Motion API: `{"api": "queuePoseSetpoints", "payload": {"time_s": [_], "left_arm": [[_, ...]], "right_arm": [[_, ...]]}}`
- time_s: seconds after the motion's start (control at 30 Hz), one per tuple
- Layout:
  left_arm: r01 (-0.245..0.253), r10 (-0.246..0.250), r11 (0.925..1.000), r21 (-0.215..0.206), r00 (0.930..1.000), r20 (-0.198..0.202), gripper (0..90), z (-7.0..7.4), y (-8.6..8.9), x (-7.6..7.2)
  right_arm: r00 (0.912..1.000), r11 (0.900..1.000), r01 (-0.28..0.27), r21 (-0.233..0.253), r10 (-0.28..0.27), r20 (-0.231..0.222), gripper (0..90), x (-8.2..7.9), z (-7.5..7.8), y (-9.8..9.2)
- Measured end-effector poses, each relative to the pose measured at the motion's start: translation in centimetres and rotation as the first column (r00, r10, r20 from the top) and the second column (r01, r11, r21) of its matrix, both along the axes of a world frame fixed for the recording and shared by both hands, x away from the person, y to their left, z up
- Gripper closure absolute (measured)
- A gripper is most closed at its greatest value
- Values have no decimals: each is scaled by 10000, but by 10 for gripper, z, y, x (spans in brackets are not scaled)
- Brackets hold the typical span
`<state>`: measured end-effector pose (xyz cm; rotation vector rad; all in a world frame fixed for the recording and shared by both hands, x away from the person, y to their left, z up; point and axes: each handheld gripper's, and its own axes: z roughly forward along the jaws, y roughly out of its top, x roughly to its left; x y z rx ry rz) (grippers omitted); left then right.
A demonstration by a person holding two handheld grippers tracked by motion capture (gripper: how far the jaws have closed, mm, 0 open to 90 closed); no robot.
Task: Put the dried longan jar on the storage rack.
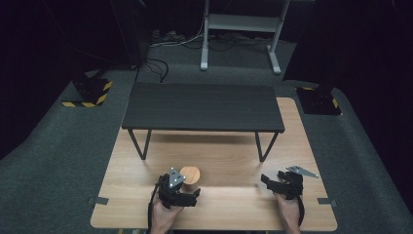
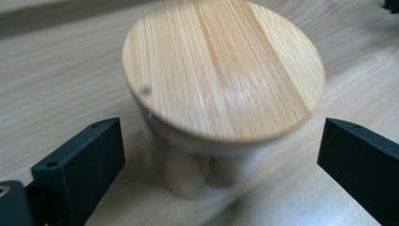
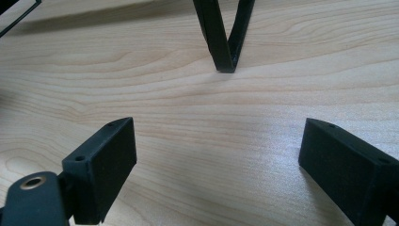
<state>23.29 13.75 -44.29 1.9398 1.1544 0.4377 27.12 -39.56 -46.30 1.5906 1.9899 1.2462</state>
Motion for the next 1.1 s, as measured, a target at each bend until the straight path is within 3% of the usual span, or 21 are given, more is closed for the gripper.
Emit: {"api": "queuePoseSetpoints", "payload": {"time_s": [0.07,0.2,0.37,0.8,1.1], "left_arm": [[-47,47,9998,216,10000,-29,38,1,-4,3],[18,-17,9999,127,10000,-34,39,-1,-6,7],[-60,63,9990,447,10000,-69,92,1,-17,12],[-345,330,9974,636,9992,240,244,-3,-24,13],[-371,345,9966,735,9987,365,252,-4,-28,12]], "right_arm": [[10000,10000,-2,12,2,-7,110,0,0,0],[10000,10000,-8,45,8,-13,109,0,0,-1],[10000,9999,-39,93,39,-12,110,0,-1,-2],[10000,9998,-51,166,52,-19,112,1,-1,-3],[10000,9998,-20,190,21,-25,115,1,-1,-3]]}}
